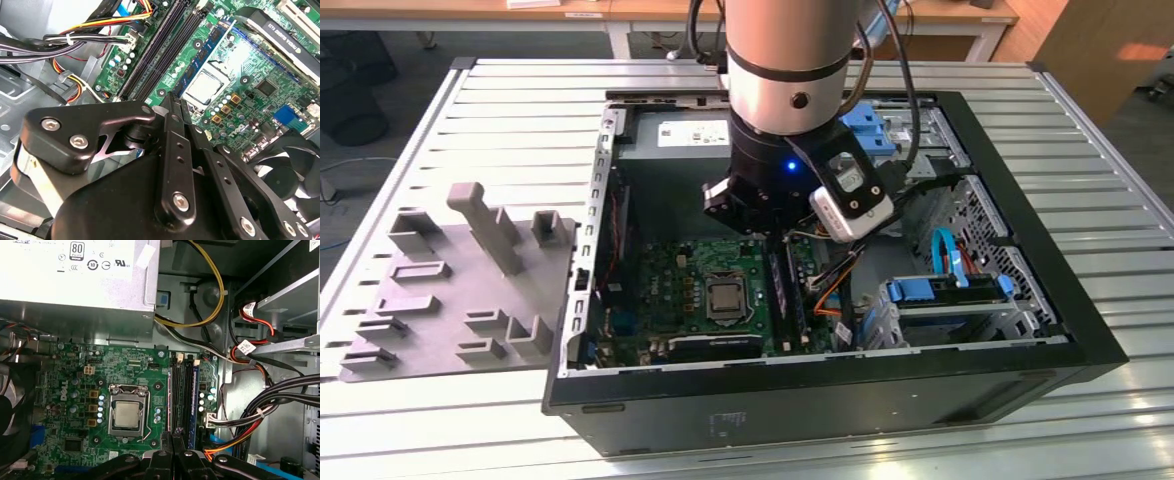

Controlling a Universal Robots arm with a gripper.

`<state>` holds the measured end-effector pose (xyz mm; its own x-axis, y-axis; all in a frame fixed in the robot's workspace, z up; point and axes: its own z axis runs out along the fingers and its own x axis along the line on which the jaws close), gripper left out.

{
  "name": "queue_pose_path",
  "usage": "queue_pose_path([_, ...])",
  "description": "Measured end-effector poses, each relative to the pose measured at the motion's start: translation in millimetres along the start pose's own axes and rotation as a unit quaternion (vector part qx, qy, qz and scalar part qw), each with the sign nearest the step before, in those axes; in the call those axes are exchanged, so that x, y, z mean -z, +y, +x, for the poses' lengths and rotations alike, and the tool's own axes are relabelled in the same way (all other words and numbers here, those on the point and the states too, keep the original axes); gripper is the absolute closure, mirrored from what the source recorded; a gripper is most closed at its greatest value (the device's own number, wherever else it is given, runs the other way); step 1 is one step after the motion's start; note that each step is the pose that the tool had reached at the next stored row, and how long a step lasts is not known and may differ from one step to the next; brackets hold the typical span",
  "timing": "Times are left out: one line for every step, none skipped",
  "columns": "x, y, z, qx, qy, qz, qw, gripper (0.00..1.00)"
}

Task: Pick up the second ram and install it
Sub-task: 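Insert the second ram into the second slot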

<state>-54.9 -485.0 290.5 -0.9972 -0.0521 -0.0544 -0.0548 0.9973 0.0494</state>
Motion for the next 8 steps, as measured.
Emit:
queue_pose_path([0.0, 0.0, 0.0, 0.000, 0.0000, 0.0000, 1.0000, 0.88])
queue_pose_path([-0.3, 0.0, 0.0, 0.000, 0.0000, 0.0000, 1.0000, 0.88])
queue_pose_path([-0.5, 0.0, 0.0, 0.000, 0.0000, 0.0000, 1.0000, 0.88])
queue_pose_path([-0.6, 0.0, 0.0, 0.000, 0.0000, 0.0000, 1.0000, 0.88])
queue_pose_path([-0.6, 0.0, 0.0, 0.000, 0.0000, 0.0000, 1.0000, 0.88])
queue_pose_path([-0.6, 0.0, 0.0, 0.000, 0.0000, 0.0000, 1.0000, 0.88])
queue_pose_path([-0.6, 0.0, 0.0, 0.000, 0.0000, 0.0000, 1.0000, 0.88])
queue_pose_path([-0.6, 0.0, -0.1, 0.000, 0.0000, 0.0000, 1.0000, 0.88])
